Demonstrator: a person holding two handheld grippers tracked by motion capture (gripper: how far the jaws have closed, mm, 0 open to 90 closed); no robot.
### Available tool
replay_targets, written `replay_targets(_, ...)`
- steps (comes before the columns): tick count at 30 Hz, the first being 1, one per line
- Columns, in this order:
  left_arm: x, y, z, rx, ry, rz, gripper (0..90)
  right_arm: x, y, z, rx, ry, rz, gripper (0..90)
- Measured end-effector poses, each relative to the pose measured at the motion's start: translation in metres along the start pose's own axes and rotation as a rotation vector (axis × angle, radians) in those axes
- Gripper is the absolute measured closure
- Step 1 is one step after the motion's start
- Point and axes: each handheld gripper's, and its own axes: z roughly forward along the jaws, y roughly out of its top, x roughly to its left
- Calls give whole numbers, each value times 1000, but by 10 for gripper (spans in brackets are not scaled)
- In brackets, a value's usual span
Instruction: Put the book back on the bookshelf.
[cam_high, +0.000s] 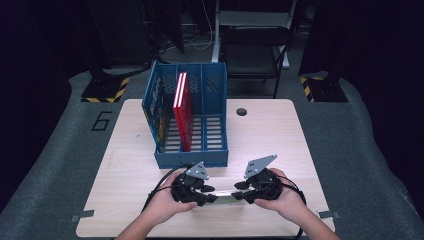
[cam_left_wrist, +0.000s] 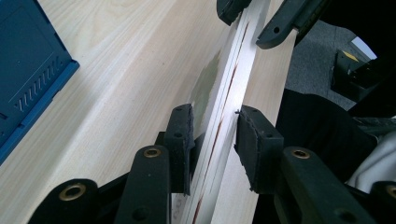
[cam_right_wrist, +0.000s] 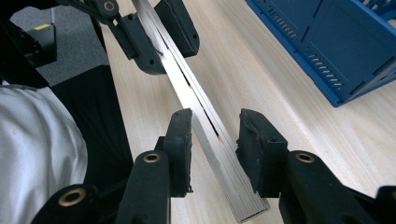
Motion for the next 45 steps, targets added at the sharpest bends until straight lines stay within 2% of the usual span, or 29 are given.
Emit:
replay_targets(5, 3, -1, -3, 6, 4, 11, 665, -1, 5, -2, 31, 8, -58, 699)
replay_targets(11, 3, -4, -6, 5, 5, 33, 666, -1, 8, -7, 19, 17, -79, 755)
replay_targets(16, 8, -11, -15, 3, 25, 17, 665, -3, 15, -6, 46, 11, -105, 754)
replay_targets(18, 9, -11, -17, 11, 18, 19, 664, -3, 17, -5, 54, 21, -105, 754)
replay_targets(19, 9, -12, -17, 8, 20, 24, 665, -4, 20, -2, 66, 45, -117, 750)
replay_targets(22, 10, -12, -16, 7, 19, 25, 664, -5, 24, 3, 75, 56, -130, 742)
replay_targets(23, 10, -13, -16, 5, 21, 27, 664, -5, 28, 9, 92, 76, -127, 728)
replay_targets(27, 10, -13, -16, 0, 25, 26, 664, -3, 34, 19, 124, 89, -164, 707)
replay_targets(29, 10, -13, -16, -3, 22, 24, 664, 1, 35, 23, 125, 67, -198, 704)
replay_targets(34, 11, -14, -16, -5, 17, 15, 652, 2, 35, 31, 158, 72, -202, 671)
replay_targets(39, 12, -19, -13, -7, 22, 8, 619, 2, 35, 36, 173, 70, -204, 684)
replay_targets(45, 14, -23, -14, -18, 20, 2, 611, 3, 36, 45, 203, 66, -241, 709)
